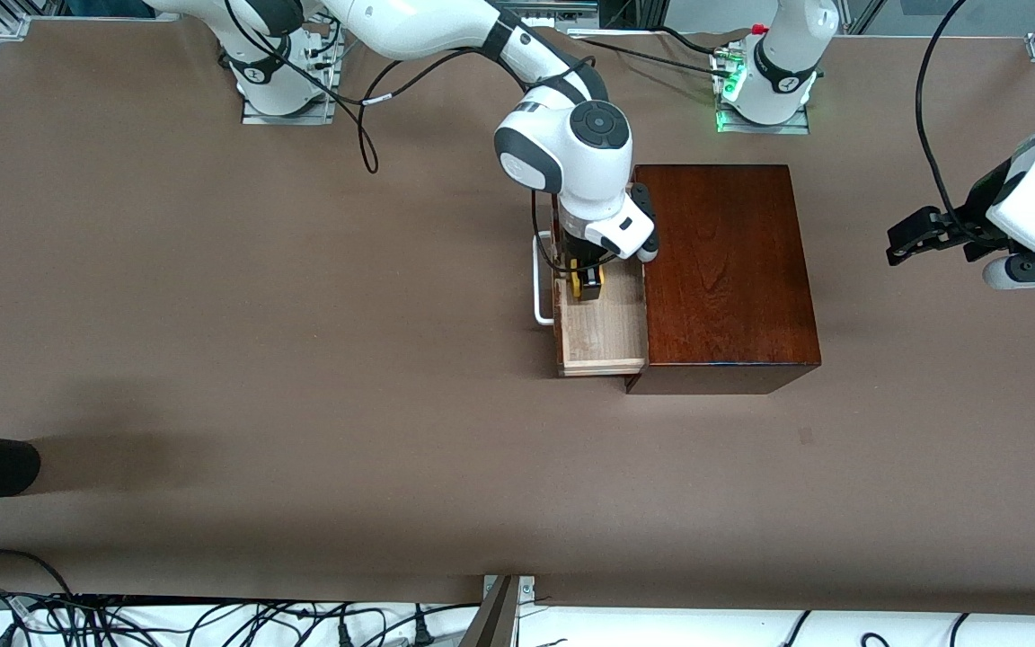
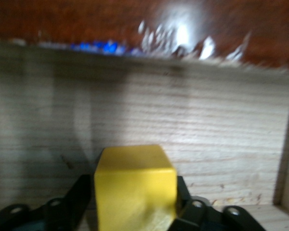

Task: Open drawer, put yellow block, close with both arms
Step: 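Lower the cube into the drawer and open the right gripper, then raise the right gripper away from the drawer toward its rest pose, then move the left gripper down to the front of the open drawer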

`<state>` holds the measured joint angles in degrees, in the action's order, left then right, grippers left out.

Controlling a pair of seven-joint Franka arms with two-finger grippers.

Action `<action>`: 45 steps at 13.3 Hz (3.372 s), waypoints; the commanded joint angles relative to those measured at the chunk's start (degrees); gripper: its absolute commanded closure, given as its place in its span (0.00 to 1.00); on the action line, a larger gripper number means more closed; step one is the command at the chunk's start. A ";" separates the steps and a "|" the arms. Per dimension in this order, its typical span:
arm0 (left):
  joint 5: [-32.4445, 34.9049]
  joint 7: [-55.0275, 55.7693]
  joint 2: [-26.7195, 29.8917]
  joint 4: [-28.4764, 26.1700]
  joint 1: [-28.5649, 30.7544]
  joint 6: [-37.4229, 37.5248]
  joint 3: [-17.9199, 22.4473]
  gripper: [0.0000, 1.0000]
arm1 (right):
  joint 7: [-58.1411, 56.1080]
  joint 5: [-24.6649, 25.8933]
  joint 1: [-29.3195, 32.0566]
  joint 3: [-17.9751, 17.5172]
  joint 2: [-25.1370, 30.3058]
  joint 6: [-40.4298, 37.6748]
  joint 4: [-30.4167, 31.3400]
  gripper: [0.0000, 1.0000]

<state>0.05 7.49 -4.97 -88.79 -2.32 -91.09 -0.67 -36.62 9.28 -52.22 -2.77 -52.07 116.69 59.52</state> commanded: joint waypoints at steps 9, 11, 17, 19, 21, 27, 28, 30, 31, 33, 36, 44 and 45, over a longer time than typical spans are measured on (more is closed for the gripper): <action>1.01 -0.37 -0.74 1.60 -0.49 -0.84 0.41 0.00 | 3.13 -0.66 -0.17 0.31 5.39 -23.06 -11.97 0.00; 0.92 -0.45 -0.91 3.17 -0.40 -0.84 0.49 0.00 | 3.22 -0.75 3.08 0.14 6.80 -26.40 -11.88 0.00; 1.18 -0.45 -2.14 3.80 -0.84 -0.84 0.32 0.00 | 2.87 -1.46 13.01 0.05 11.11 -34.06 -11.80 0.00; 0.57 -0.71 -2.23 3.89 -0.40 -0.75 0.14 0.00 | 2.69 -1.46 16.00 0.14 13.22 -35.91 -11.71 0.00; 0.65 -0.19 -2.50 3.97 -1.36 -0.58 -0.21 0.00 | 3.21 -2.59 20.39 -0.21 16.63 -35.39 -8.13 0.00; 0.48 16.39 -3.55 5.38 -11.19 0.92 -2.23 0.00 | 14.25 -7.08 31.90 0.31 36.13 -23.81 18.49 0.00; 0.48 20.68 -4.07 5.38 -13.91 0.92 -2.23 0.00 | 18.30 -7.34 34.79 0.23 38.95 -21.26 22.53 0.00; 0.48 29.82 -5.39 5.38 -18.92 0.92 -2.23 0.00 | 26.03 -8.92 38.93 0.22 43.79 -18.96 28.43 0.00; 0.39 33.96 -6.18 5.38 -21.21 0.83 -2.23 0.00 | 32.42 -9.19 40.52 0.22 44.94 -18.86 29.68 0.00; 0.39 41.87 -8.11 5.82 -25.87 0.74 -2.23 0.00 | 40.63 -9.19 43.16 0.31 46.09 -19.56 29.95 0.00; 0.39 54.00 -13.47 9.59 -31.67 0.65 -2.32 0.00 | 40.93 -9.19 48.87 0.57 47.49 -19.57 32.31 0.00; 0.83 84.58 -29.38 19.79 -43.54 -1.18 -2.14 0.00 | 39.61 -8.84 50.29 5.85 49.70 -19.57 35.31 0.00; 0.83 88.45 -30.70 19.88 -44.51 -1.45 -1.62 0.00 | 38.56 -8.75 50.29 5.85 49.35 -19.57 35.23 0.00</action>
<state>0.02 89.30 -31.42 -73.05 -44.50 -92.80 -3.63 3.23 0.95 -2.21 3.31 -3.82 96.23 93.05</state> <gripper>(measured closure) 0.000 0.000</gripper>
